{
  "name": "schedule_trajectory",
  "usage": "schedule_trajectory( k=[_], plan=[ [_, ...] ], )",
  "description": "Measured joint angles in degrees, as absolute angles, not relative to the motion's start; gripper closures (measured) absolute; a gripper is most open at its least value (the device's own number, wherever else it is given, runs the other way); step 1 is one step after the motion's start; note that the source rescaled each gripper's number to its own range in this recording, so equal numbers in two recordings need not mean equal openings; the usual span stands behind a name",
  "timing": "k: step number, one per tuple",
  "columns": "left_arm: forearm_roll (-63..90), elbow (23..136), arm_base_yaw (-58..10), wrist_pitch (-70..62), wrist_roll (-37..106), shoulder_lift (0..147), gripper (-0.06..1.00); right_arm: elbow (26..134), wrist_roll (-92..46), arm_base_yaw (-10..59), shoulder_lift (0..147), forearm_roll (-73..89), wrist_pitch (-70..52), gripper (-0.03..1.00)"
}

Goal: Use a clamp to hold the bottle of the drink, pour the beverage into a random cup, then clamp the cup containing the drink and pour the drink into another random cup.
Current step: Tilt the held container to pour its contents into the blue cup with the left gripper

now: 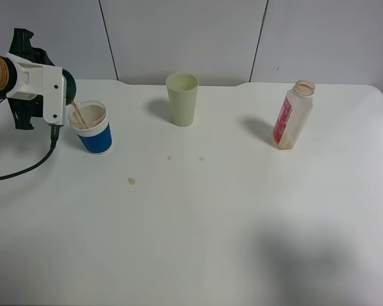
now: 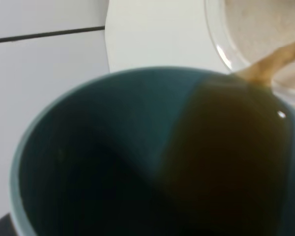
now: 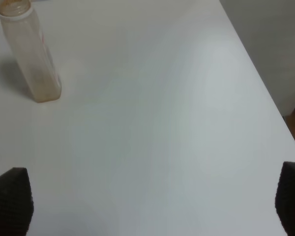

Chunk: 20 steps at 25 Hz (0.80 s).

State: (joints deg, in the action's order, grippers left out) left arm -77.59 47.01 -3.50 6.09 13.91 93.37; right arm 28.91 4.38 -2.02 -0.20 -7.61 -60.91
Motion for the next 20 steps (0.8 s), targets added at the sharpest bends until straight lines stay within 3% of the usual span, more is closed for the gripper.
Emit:
schedule_trajectory(
  k=[20],
  plan=[
    [-78.8,48.1,-5.4,6.1,13.9,93.2,0.94,28.9,4.4,-2.0,-0.2,-7.6,-60.9,-0.01]
  ],
)
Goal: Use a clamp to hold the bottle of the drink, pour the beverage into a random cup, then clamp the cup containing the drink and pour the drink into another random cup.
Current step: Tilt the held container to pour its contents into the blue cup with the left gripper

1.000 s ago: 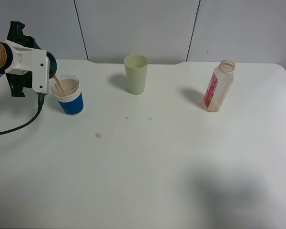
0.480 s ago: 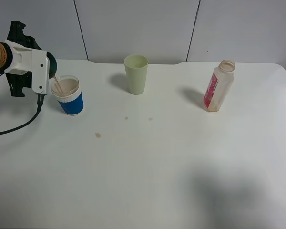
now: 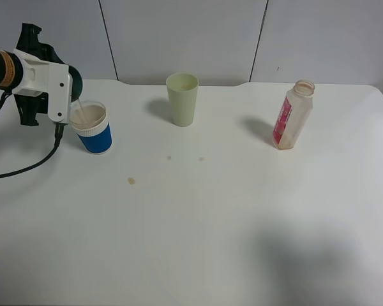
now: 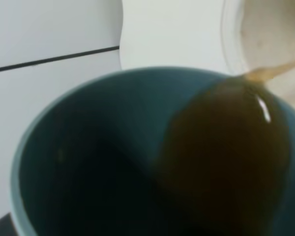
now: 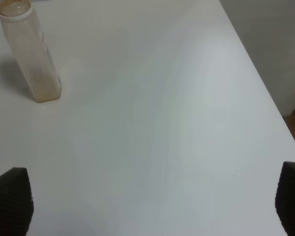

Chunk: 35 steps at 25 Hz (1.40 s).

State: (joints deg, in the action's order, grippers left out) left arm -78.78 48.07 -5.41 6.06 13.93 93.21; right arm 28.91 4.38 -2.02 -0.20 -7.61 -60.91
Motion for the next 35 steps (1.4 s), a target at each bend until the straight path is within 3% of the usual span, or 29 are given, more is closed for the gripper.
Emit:
schedule_trajectory(
  k=[35],
  plan=[
    [-86.6,48.2,-8.1,-2.4,16.1,93.2,0.94,28.9,4.4,-2.0,-0.2,-7.6,-60.9,-0.01]
  ],
)
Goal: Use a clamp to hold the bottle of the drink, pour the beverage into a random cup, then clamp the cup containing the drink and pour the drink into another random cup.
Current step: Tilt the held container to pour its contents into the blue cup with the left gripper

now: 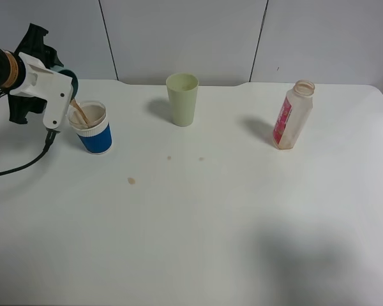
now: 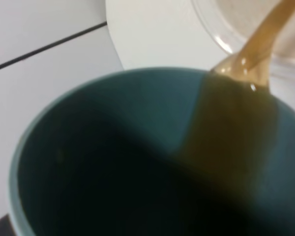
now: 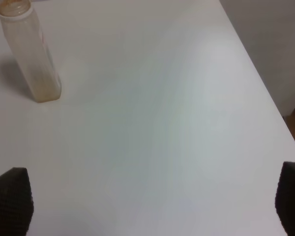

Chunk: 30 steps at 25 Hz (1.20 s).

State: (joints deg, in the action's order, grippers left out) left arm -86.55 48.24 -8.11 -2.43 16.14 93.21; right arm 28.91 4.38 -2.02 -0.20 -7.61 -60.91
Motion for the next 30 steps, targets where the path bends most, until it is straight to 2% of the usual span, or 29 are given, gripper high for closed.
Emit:
schedule_trajectory(
  k=[9,30],
  plan=[
    [-88.9,48.2,-8.3,-3.1,16.2,92.8,0.94,28.9,4.4,-2.0,-0.2,-7.6,-60.9,-0.01],
    [-93.8,48.4,-14.2,-10.2,16.3,92.7,0.94,28.9,4.4,-2.0,-0.2,-7.6,-60.9,-0.01]
  ],
)
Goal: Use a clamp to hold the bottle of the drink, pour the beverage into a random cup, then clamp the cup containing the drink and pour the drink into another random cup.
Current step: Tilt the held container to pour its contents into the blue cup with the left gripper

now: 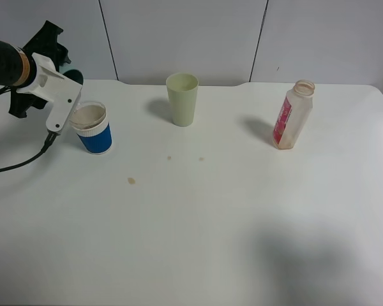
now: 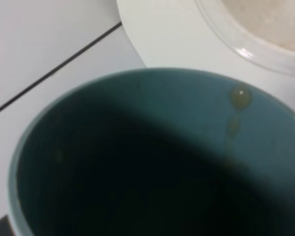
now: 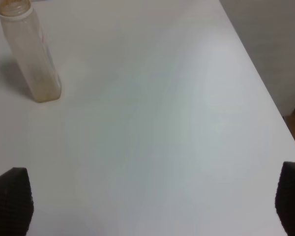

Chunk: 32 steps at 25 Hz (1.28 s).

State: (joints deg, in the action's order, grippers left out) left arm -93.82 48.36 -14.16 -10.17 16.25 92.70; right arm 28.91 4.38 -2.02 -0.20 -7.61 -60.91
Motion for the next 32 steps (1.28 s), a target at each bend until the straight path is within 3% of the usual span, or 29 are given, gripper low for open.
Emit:
schedule_trajectory(
  k=[12,32],
  plan=[
    [-94.4,48.4,-14.7,-11.2,15.3,92.7,0.94,28.9,4.4,-2.0,-0.2,-7.6,-60.9,-0.01],
    [-70.1,48.4,-13.2,-6.2,3.2,83.5,0.94,28.9,4.4,-2.0,-0.2,-7.6,-60.9,-0.01]
  ],
)
